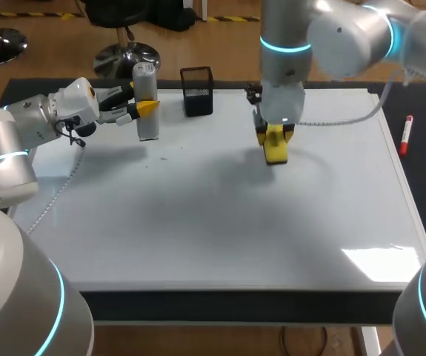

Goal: Pick up the inspection probe, press it on each red-marked spot on the whiteboard one by one, put down the probe, pick up the eraser, and wipe off all the red marks.

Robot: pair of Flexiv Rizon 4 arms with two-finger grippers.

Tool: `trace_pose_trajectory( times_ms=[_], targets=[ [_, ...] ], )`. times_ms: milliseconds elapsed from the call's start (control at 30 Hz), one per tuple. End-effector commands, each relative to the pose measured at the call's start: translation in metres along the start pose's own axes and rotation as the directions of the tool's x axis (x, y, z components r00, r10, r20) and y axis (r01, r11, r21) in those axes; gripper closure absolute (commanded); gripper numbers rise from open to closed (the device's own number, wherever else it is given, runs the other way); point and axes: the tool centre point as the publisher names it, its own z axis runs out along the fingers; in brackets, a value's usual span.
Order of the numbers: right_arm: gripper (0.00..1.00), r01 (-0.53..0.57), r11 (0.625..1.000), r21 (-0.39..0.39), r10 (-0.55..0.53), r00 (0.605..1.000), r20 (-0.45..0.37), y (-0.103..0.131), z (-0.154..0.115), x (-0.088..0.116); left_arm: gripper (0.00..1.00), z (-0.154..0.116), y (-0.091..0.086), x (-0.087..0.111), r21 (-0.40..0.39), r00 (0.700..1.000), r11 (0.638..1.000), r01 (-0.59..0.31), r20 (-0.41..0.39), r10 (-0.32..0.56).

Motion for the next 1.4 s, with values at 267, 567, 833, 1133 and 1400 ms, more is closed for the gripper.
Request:
trace_pose_trajectory(
  times_ms=[267,567,833,1133,1400],
  targets=[
    [1.00,-0.012,0.998,-0.057,0.013,1.000,0.018,-0.093,-0.015,0.004,1.00,0.001,-0.001,0.000,0.000,1.000,1.000,0.000,0.001,0.000],
    [1.00,0.009,0.998,-0.055,-0.006,0.998,0.069,-0.134,-0.010,-0.006,1.00,0.001,-0.001,0.000,0.000,1.000,1.000,0.000,0.001,0.000],
    [1.00,0.027,0.998,-0.055,-0.021,0.994,0.109,-0.155,0.002,-0.018,1.00,0.001,-0.001,0.000,0.000,1.000,1.000,0.000,0.001,0.000],
    [1.00,0.029,0.998,-0.064,-0.020,0.992,0.125,-0.167,0.012,-0.020,1.00,0.001,-0.001,0.000,0.000,1.000,1.000,0.000,0.001,0.000],
    [1.00,0.019,0.997,-0.075,-0.008,0.991,0.135,-0.172,0.026,-0.021,1.00,0.001,-0.001,0.000,0.000,1.000,1.000,0.000,0.001,0.000]
  ],
)
